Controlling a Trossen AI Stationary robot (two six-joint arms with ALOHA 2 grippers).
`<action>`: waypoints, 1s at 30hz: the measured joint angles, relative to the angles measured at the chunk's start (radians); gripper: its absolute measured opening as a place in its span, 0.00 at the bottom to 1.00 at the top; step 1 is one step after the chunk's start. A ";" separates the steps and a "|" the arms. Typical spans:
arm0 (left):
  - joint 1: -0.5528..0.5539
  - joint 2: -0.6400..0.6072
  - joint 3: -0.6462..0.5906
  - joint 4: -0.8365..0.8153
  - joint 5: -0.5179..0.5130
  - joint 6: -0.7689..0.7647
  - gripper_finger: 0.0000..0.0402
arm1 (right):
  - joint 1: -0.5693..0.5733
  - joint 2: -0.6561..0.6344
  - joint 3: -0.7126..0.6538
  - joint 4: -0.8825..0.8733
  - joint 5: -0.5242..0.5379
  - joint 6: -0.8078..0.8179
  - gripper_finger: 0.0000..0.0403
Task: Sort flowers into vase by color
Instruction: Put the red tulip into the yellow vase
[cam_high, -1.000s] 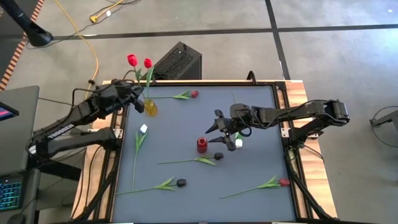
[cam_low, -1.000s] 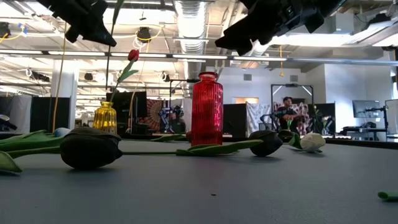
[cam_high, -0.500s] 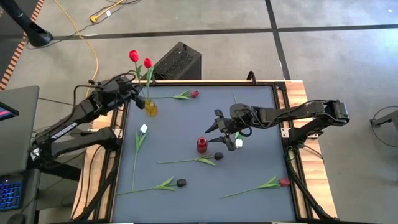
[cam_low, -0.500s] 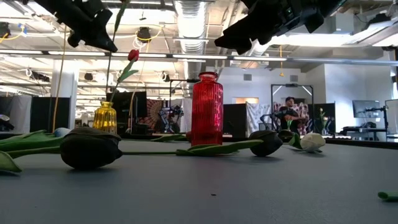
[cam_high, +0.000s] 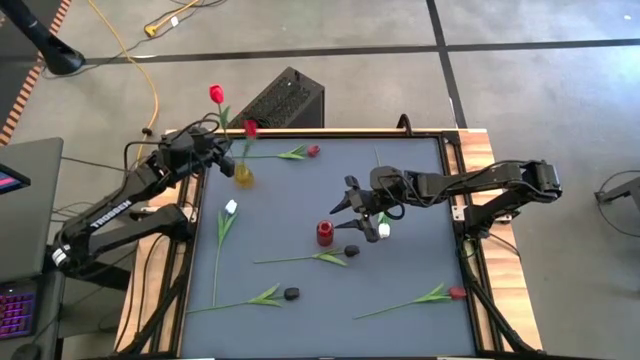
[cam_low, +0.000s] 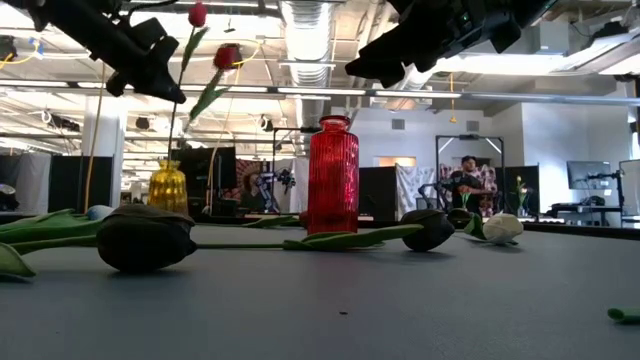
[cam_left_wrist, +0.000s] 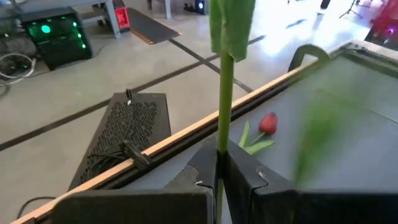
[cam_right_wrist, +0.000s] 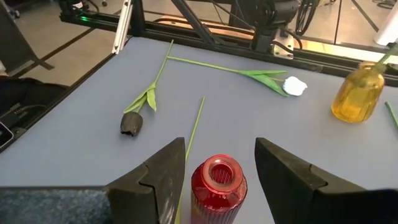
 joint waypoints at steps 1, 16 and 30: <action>0.004 -0.006 0.000 0.006 0.009 0.001 0.00 | 0.000 0.000 0.000 -0.001 0.000 0.000 0.54; 0.028 -0.039 0.000 0.008 0.024 0.006 0.00 | -0.013 0.000 0.000 0.000 0.000 0.004 0.54; 0.030 0.004 -0.022 0.061 0.014 0.005 0.00 | -0.013 0.000 0.000 0.000 0.000 0.004 0.54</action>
